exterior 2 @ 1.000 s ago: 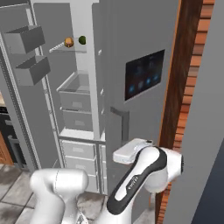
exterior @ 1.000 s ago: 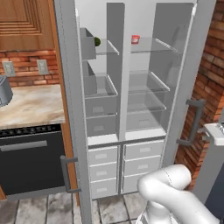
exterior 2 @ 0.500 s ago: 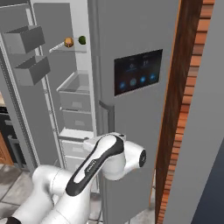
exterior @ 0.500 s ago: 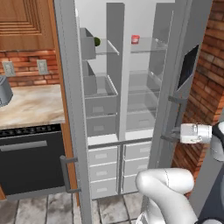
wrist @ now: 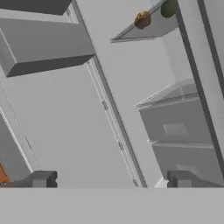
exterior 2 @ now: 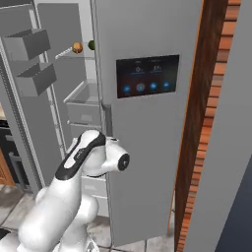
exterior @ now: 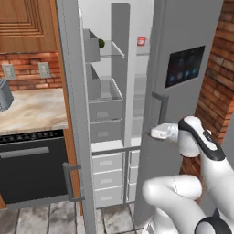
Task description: There's a chicken drumstick in the fridge that needs to be moved to the freezer for freezing. Pick up the chicken drumstick from the fridge, place it on any shelf in the freezer, and close the fridge and freezer doors when done.
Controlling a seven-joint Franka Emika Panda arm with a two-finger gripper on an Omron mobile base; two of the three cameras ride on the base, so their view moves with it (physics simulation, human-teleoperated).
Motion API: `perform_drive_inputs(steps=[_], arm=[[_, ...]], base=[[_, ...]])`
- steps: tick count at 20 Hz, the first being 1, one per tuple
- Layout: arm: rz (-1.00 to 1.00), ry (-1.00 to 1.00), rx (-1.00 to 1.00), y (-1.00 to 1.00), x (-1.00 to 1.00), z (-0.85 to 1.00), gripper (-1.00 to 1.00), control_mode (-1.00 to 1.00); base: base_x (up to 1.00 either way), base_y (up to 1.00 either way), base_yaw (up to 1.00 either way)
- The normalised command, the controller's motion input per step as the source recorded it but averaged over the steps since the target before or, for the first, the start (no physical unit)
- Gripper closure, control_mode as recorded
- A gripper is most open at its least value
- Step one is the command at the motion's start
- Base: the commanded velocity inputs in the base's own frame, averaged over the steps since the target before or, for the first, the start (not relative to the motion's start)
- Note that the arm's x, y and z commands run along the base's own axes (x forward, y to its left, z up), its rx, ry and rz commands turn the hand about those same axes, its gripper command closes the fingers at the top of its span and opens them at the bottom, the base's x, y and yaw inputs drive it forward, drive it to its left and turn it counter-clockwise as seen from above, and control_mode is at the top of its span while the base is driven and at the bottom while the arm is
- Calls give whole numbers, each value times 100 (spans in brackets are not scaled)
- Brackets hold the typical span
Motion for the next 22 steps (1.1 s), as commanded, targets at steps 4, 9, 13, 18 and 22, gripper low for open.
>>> perform_drive_inputs(steps=[4,9,13,18,22], arm=[[0,2,2,48,78,20,-100,-100],[0,1,0,28,83,26,-100,-100],[0,0,1,0,71,27,-100,-100],[0,0,3,-18,69,24,-100,-100],[0,0,5,-33,92,9,-100,-100]], base=[[0,0,0],[0,0,0],[0,0,0],[0,0,0],[0,0,0]])
